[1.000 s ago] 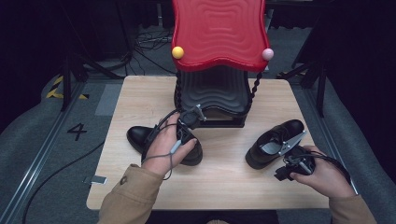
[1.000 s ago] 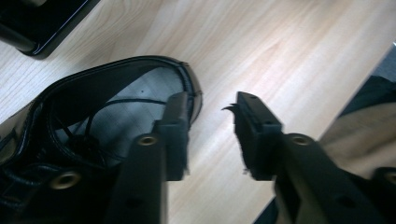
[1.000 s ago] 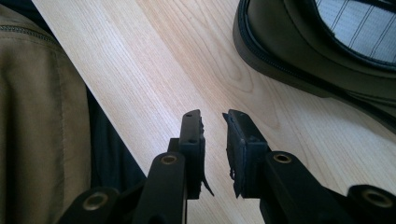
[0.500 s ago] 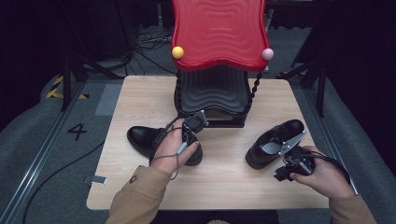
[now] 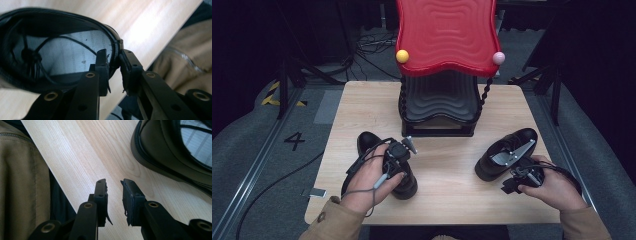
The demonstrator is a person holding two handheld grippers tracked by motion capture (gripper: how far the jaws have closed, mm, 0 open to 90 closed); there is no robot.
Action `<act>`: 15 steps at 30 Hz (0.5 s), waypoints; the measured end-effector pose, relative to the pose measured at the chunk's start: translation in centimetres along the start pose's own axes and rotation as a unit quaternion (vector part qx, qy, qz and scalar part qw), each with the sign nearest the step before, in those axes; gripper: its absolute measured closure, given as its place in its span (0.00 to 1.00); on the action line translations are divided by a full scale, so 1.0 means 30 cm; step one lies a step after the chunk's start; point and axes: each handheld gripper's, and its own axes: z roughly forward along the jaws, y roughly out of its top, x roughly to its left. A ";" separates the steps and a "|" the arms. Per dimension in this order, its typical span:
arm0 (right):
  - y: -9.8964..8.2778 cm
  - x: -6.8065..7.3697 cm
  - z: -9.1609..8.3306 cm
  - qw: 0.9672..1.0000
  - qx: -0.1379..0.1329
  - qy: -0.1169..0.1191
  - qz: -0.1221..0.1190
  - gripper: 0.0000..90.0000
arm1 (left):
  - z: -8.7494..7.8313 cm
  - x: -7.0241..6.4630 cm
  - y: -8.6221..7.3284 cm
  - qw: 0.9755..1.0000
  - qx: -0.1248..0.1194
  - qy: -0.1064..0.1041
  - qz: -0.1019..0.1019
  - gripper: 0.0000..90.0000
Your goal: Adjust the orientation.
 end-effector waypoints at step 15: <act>0.025 0.019 0.009 1.000 -0.002 -0.001 -0.002 0.78 | -0.025 0.039 -0.060 0.999 -0.033 -0.027 -0.014 0.74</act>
